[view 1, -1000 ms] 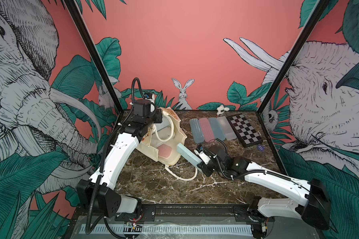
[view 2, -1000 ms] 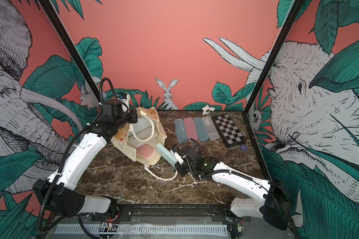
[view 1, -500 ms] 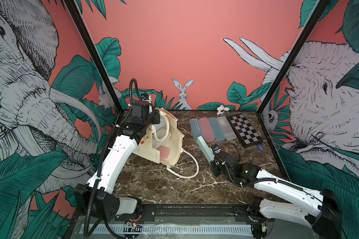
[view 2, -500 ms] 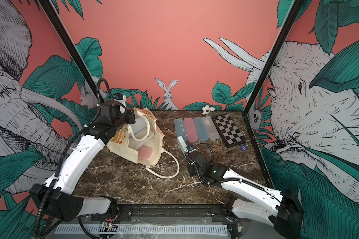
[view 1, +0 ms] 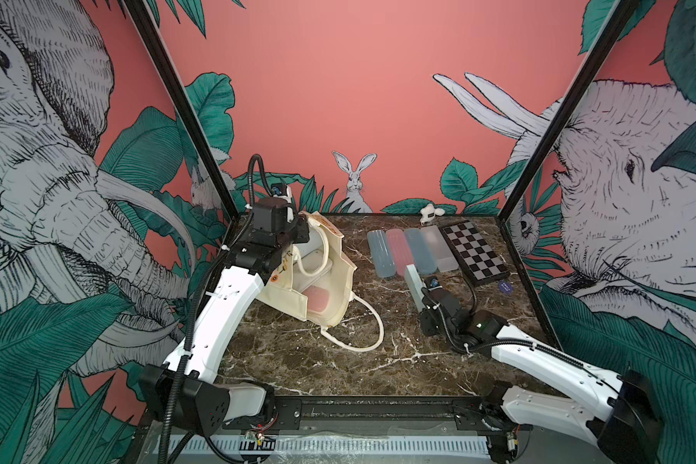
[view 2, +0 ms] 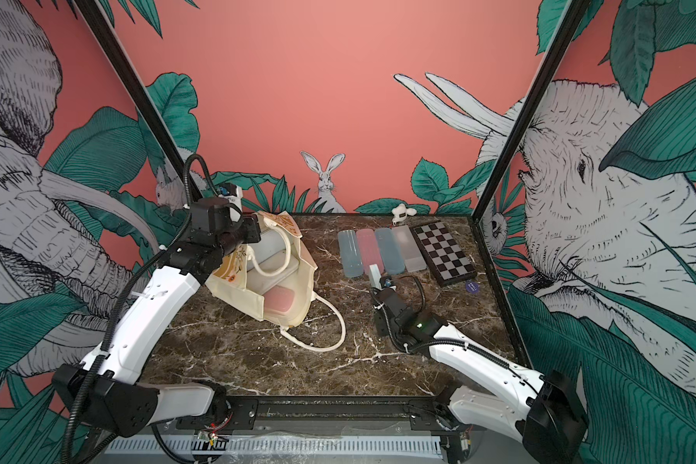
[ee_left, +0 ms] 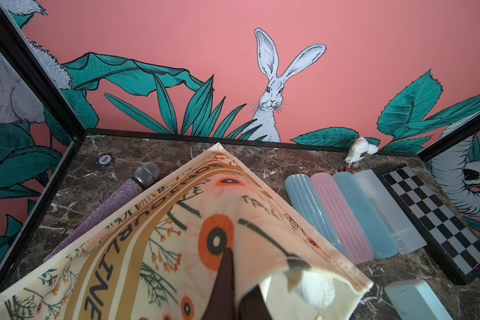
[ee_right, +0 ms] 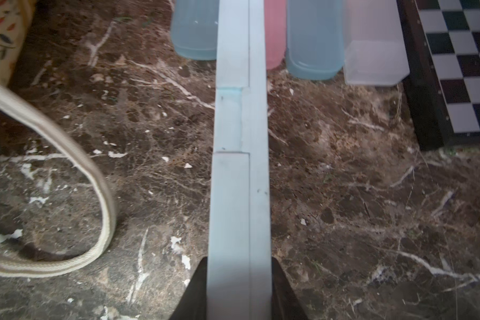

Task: Take out the pencil case from the canvas bag
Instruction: Place the pencil case at the center of the board.

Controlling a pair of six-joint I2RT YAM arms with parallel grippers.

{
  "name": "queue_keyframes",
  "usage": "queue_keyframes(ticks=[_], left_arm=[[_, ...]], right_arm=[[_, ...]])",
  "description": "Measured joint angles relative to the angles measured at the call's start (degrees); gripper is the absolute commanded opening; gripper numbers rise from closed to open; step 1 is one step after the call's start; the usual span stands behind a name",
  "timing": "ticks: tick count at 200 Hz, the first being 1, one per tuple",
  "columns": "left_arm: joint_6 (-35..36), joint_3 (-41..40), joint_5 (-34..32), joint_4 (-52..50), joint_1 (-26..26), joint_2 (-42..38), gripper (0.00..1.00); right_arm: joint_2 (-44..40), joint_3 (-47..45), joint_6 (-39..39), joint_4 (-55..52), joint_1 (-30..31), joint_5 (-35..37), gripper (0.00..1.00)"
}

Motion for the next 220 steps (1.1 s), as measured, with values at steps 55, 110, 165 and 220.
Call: queue_keyframes(ticks=[55, 110, 165, 220], left_arm=[[-0.02, -0.11, 0.98, -1.57, 0.00, -1.11, 0.00], [-0.02, -0.33, 1.90, -1.95, 0.00, -1.75, 0.00], [-0.02, -0.33, 2.93, -1.99, 0.11, -1.75, 0.00], [-0.61, -0.68, 4.44, -2.62, 0.11, -2.05, 0.00]], right_arm=[[-3.28, -6.08, 3.96, 0.57, -15.87, -11.74, 0.00], [-2.69, -7.89, 4.92, 4.96, -26.62, -22.69, 0.17], [0.42, -9.94, 8.17, 6.88, -33.33, -25.09, 0.49], [1.05, -10.12, 9.64, 4.04, -33.68, -19.56, 0.69]])
